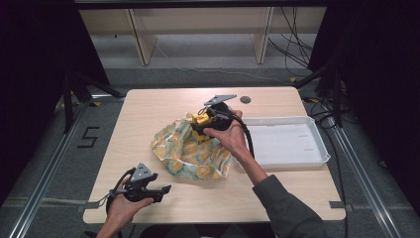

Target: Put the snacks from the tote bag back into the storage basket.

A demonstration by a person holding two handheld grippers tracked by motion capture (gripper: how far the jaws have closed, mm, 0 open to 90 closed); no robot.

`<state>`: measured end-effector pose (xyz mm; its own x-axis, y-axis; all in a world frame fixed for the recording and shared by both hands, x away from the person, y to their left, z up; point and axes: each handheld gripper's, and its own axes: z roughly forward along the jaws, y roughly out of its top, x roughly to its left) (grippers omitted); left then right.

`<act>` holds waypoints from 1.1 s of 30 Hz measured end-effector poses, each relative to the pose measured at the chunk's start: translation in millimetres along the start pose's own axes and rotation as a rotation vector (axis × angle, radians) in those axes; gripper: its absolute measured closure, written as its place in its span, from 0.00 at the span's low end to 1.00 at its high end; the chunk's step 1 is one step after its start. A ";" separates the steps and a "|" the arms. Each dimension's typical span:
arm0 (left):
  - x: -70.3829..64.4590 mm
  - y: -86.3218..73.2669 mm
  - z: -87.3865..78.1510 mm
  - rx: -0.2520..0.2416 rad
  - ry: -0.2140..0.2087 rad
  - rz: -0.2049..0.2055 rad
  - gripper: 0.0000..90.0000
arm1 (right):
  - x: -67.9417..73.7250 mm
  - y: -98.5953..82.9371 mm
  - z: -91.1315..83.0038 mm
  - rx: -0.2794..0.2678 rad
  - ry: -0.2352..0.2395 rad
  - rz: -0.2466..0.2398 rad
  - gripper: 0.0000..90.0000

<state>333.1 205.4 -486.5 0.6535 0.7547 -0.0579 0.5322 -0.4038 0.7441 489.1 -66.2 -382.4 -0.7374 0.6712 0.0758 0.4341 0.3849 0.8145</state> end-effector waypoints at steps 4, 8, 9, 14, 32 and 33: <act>-0.5 0.7 -0.5 -0.020 0.002 -0.002 0.35 | 0.2 -2.3 -12.4 -0.021 0.020 -0.011 0.25; -1.2 -0.2 0.6 -0.026 0.011 -0.038 0.34 | 0.6 -6.4 -26.3 -0.025 0.037 0.001 0.25; -0.9 -0.5 -0.5 -0.033 0.007 -0.034 0.35 | -1.2 -7.8 -30.2 -0.023 0.022 -0.012 0.25; -0.8 0.2 -3.2 -0.028 0.005 -0.013 0.34 | -6.2 -19.2 -43.8 -0.031 -0.001 -0.007 0.25; -0.2 -4.5 -2.0 -0.028 0.005 -0.025 0.32 | -46.0 -78.1 -79.4 0.007 -0.138 0.027 0.26; 0.8 -4.6 -2.4 -0.026 0.008 -0.011 0.32 | -49.3 -80.0 -80.5 0.005 -0.151 0.021 0.26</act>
<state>329.9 209.1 -488.3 0.6433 0.7631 -0.0612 0.5253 -0.3818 0.7605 449.1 -181.1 -405.1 -0.6423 0.7664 0.0056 0.4513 0.3723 0.8110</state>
